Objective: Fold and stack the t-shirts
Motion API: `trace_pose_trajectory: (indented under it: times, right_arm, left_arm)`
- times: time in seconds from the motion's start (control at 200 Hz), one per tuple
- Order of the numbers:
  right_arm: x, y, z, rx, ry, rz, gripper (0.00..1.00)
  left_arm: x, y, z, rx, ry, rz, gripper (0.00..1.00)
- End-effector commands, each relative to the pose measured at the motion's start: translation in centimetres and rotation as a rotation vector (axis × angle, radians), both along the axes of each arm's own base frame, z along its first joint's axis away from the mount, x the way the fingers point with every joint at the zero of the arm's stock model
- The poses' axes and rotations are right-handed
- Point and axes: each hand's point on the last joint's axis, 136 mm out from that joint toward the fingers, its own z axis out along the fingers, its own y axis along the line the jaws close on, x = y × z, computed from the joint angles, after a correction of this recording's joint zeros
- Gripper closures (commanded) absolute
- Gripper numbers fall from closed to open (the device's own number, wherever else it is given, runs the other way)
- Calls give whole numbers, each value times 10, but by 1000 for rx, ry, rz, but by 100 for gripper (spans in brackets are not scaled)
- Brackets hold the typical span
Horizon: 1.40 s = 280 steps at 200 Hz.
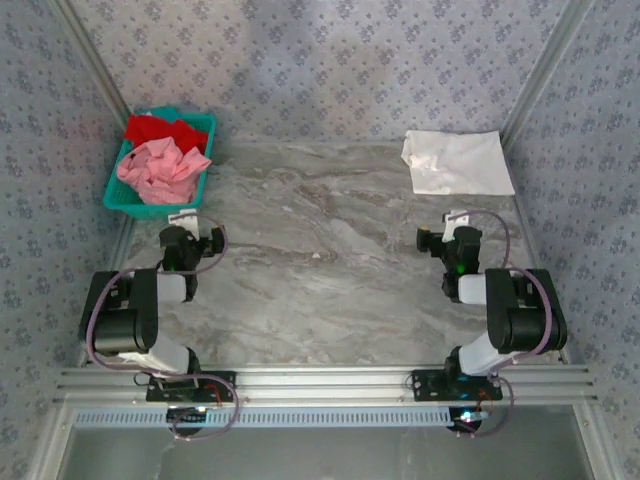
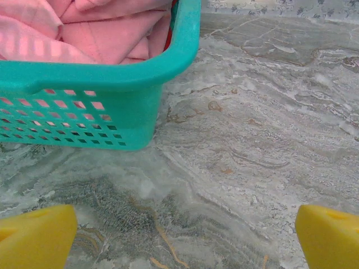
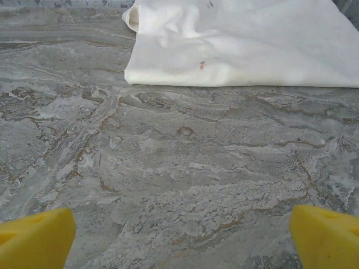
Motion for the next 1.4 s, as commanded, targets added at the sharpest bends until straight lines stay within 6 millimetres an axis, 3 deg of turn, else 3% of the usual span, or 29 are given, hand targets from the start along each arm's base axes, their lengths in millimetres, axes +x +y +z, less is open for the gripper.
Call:
trace_pose_trajectory:
  times: [0.0,0.725,0.824,0.894,0.954,1.024,1.064,1.089,1.209,1.394]
  right_arm:
    - [4,-3,6,12,-14,-17,0]
    - [3,-3,8,12,-27,-19,0]
    - [-9,-9,38,-43,-59,-96,0]
    - [-23,-14,77,15,-111,-183,0]
    - [-27,4,114,153,-162,-80,0]
    - [-26,32,155,181,-211,38,2]
    - [-23,48,167,142,-194,87,4]
    - [-19,56,164,116,-152,104,4]
    - [7,87,161,55,11,148,6]
    - [25,124,163,84,36,222,8]
  left_arm:
    - [5,-1,4,10,-9,-10,0]
    - [5,-1,5,10,-13,-10,0]
    - [-4,-5,33,55,-57,2,2]
    - [-20,-5,80,72,-112,83,2]
    - [-31,-7,121,-41,-166,111,2]
    - [-33,-9,157,-90,-182,110,2]
    - [-27,-6,170,-82,-145,128,2]
    - [-21,-1,174,-75,-111,144,2]
    - [16,19,172,-52,48,204,5]
    - [78,35,142,-29,210,217,5]
